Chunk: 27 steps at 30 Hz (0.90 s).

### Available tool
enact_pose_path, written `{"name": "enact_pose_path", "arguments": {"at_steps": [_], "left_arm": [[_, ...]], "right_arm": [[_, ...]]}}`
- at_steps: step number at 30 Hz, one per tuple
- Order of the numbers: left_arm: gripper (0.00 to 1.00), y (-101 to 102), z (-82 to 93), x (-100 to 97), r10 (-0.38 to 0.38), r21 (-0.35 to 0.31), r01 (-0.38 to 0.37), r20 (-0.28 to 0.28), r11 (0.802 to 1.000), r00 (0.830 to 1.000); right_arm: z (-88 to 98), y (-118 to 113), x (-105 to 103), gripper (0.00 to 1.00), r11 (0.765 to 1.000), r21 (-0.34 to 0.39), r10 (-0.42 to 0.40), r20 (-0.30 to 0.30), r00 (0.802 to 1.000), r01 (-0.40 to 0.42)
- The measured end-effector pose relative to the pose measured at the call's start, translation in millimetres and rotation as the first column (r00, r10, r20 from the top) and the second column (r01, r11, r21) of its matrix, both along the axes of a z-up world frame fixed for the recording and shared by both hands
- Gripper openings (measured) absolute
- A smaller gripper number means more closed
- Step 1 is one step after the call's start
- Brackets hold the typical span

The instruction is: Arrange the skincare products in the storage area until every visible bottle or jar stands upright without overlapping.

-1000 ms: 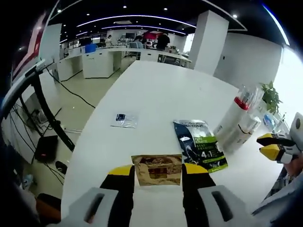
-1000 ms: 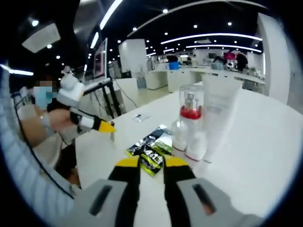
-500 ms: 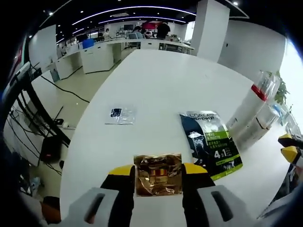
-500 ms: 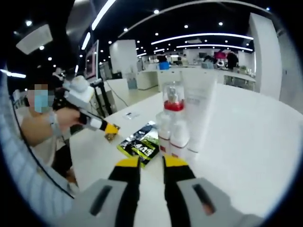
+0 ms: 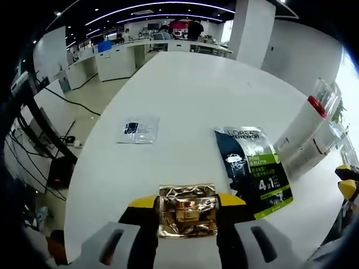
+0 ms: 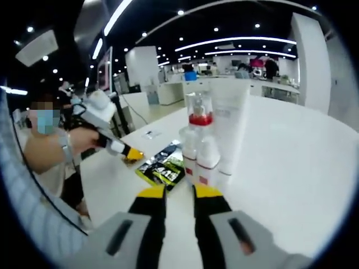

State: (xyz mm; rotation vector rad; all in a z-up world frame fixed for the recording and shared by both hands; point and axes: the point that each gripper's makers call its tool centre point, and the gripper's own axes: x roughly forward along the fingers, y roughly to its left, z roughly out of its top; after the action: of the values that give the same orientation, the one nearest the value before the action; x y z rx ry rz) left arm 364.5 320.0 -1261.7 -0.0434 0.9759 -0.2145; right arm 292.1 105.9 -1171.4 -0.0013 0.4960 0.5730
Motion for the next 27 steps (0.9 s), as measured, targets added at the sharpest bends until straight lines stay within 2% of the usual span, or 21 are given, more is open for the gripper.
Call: {"name": "enact_pose_path", "arguments": {"at_steps": [7,9,12,15,16,17,18,20,21,23,25,27], "left_arm": [[0.41,1.7,-0.5,1.4,-0.004,0.034,0.004,0.016,0.999,1.0],[0.44,1.0,-0.1,1.5,-0.008,0.033,0.008,0.019,0.999,1.0],[0.52,-1.0,2.0,1.2,-0.006,0.008,0.006,0.029,1.0,1.0],[0.53,0.7,11.8,1.3,-0.003,0.0,0.003,0.067,1.0,0.998],[0.53,4.5,17.7,3.3,0.0,0.009,-0.001,0.098,1.0,0.995],[0.53,11.0,27.7,8.7,0.019,0.001,-0.019,0.152,1.0,0.988],[0.53,14.7,33.1,11.1,0.031,-0.007,-0.03,0.178,1.0,0.984],[0.53,22.9,46.3,19.6,0.052,-0.031,-0.046,0.249,0.998,0.967],[0.53,28.5,54.8,27.0,0.052,-0.033,-0.044,0.3,0.998,0.953],[0.56,36.7,60.7,34.2,0.063,-0.021,-0.06,0.334,0.998,0.94],[0.61,41.3,70.8,46.5,0.071,-0.044,-0.058,0.382,0.997,0.921],[0.62,47.5,71.6,58.1,0.086,-0.069,-0.065,0.366,0.996,0.927]], "right_arm": [[-4.3,1.2,-2.0,0.17,1.0,0.004,-0.001,-0.019,1.0,0.001],[-6.0,1.5,-2.6,0.17,1.0,0.007,-0.001,-0.026,1.0,0.001],[-8.5,1.3,-3.1,0.17,1.0,0.013,-0.003,-0.035,0.999,0.004],[-9.9,0.6,-3.5,0.17,1.0,0.015,-0.005,-0.038,0.999,0.006],[-10.6,-0.1,-3.8,0.17,1.0,0.016,-0.006,-0.039,0.999,0.007],[-11.2,-1.9,-4.2,0.17,1.0,0.019,-0.012,-0.039,0.999,0.013],[-11.1,-2.5,-4.1,0.17,1.0,0.02,-0.015,-0.038,0.999,0.016],[-11.5,-6.4,-3.8,0.17,0.999,0.029,-0.028,-0.037,0.999,0.029],[-12.0,-8.1,-3.7,0.17,0.999,0.031,-0.034,-0.038,0.999,0.035],[-12.5,-10.8,-3.2,0.17,0.998,0.037,-0.046,-0.038,0.998,0.047],[-13.6,-13.4,-3.1,0.17,0.998,0.034,-0.057,-0.04,0.998,0.058],[-12.8,-16.0,-3.1,0.17,0.997,0.034,-0.066,-0.037,0.997,0.068]]}}
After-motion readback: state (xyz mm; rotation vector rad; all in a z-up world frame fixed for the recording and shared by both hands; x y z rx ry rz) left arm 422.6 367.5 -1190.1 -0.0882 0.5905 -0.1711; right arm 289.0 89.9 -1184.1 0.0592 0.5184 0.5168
